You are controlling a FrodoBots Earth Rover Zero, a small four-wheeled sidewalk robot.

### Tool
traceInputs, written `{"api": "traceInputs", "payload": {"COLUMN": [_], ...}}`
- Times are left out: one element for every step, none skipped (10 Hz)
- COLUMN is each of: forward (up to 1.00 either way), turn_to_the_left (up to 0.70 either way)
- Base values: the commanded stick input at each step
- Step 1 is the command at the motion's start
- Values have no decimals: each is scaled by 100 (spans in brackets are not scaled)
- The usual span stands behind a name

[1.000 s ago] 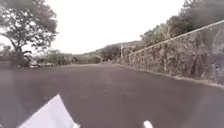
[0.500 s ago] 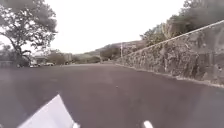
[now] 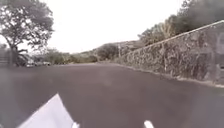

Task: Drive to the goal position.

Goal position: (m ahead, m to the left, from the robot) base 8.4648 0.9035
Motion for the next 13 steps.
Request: {"api": "traceInputs", "payload": {"forward": [50,50,50,50,50,50,50,50,50,50,50,50,50], "turn_to_the_left": [0,0,0,0,0,0,0,0,0,0,0,0,0]}}
